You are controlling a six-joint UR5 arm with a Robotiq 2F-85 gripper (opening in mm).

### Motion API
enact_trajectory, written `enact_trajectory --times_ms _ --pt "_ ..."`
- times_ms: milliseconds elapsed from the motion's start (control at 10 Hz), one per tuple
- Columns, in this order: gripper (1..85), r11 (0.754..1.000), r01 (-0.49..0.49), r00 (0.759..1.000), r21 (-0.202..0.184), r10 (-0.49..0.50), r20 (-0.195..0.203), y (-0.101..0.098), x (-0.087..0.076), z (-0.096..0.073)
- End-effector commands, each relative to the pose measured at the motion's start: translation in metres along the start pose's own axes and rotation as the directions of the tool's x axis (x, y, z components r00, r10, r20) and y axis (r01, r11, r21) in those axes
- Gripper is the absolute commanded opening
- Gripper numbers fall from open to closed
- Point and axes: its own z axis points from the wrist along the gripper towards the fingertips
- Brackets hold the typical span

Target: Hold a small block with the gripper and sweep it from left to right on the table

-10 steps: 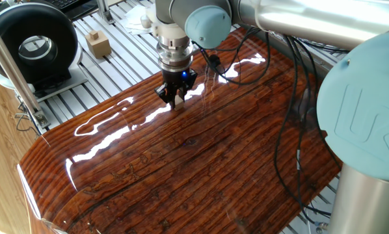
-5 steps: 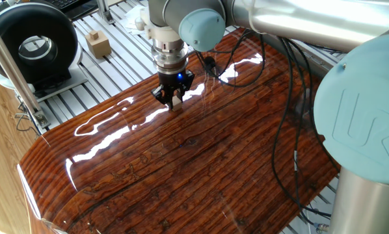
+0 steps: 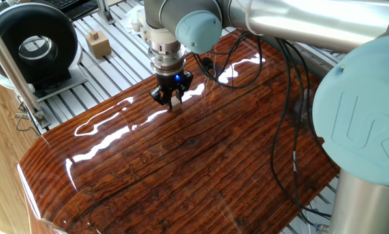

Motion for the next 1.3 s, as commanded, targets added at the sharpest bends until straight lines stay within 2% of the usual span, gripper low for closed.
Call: enact_trajectory --times_ms 0,700,1200 --pt "1.0 1.0 -0.013 1.0 -0.021 0.013 -0.001 0.005 0.0 -0.002" --pt "1.0 1.0 -0.013 1.0 -0.028 0.013 0.0 0.01 -0.001 -0.001" --pt "1.0 0.999 -0.022 1.0 -0.035 0.022 -0.001 0.02 -0.002 -0.002"
